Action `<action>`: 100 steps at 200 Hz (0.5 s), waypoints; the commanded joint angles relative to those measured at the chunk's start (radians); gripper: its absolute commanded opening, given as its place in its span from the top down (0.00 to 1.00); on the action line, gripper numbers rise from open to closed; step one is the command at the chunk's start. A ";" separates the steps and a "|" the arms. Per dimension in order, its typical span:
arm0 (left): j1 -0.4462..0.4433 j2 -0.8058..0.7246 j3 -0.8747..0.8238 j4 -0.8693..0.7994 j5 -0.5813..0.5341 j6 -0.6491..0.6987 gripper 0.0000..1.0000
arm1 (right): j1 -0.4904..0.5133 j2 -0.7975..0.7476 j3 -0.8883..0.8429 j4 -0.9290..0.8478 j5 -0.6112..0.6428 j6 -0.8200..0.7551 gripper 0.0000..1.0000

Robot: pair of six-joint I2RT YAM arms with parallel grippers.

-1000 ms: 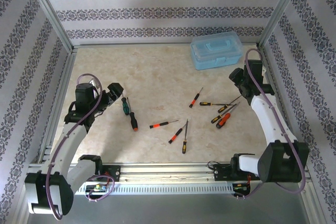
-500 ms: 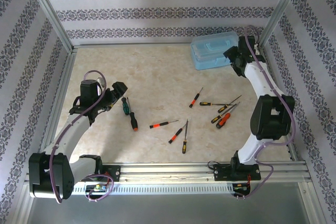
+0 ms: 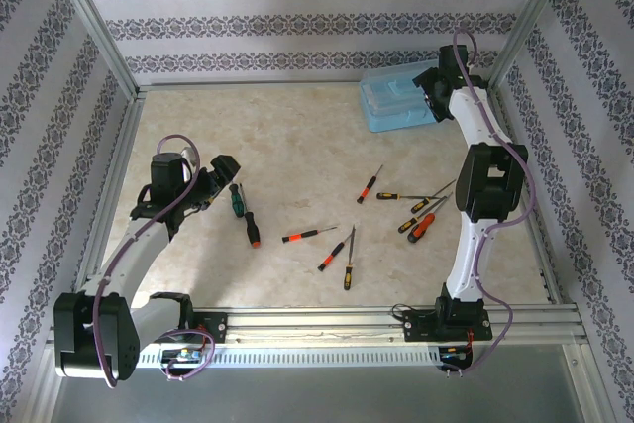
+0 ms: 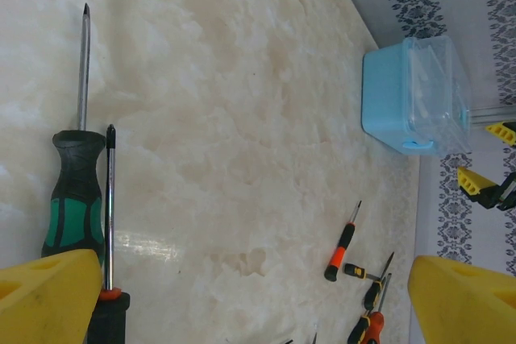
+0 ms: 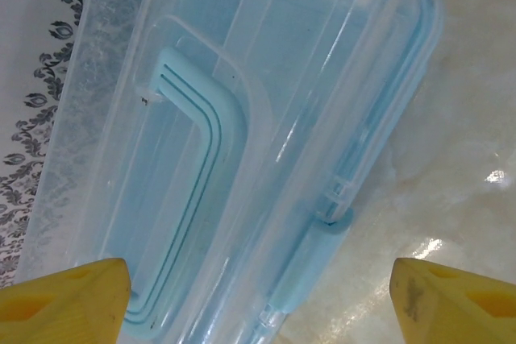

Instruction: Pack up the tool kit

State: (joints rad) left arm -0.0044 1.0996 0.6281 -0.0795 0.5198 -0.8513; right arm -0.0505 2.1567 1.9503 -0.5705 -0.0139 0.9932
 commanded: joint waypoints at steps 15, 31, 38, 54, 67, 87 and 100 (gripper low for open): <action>0.005 0.045 -0.005 0.049 0.006 -0.017 0.03 | -0.006 0.073 0.090 -0.054 -0.016 0.026 0.16; 0.004 0.054 0.005 0.034 0.004 -0.009 0.03 | -0.005 0.107 0.124 -0.076 -0.023 0.028 0.17; 0.005 0.055 0.011 0.024 0.000 -0.005 0.03 | -0.005 0.122 0.142 -0.091 -0.031 0.027 0.17; 0.005 0.053 0.018 0.011 -0.006 -0.001 0.03 | -0.002 0.134 0.145 -0.105 -0.032 0.022 0.18; 0.004 0.049 0.019 0.009 -0.009 -0.005 0.03 | 0.000 0.132 0.124 -0.093 -0.030 0.015 0.19; 0.005 0.040 0.022 0.003 -0.013 -0.008 0.03 | 0.003 0.141 0.109 -0.091 -0.054 -0.005 0.22; 0.005 0.034 0.023 -0.007 -0.017 -0.008 0.04 | 0.007 0.141 0.098 -0.084 -0.074 -0.036 0.24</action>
State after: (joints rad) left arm -0.0044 1.1549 0.6281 -0.0734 0.5159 -0.8547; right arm -0.0498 2.2768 2.0663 -0.6273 -0.0479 0.9966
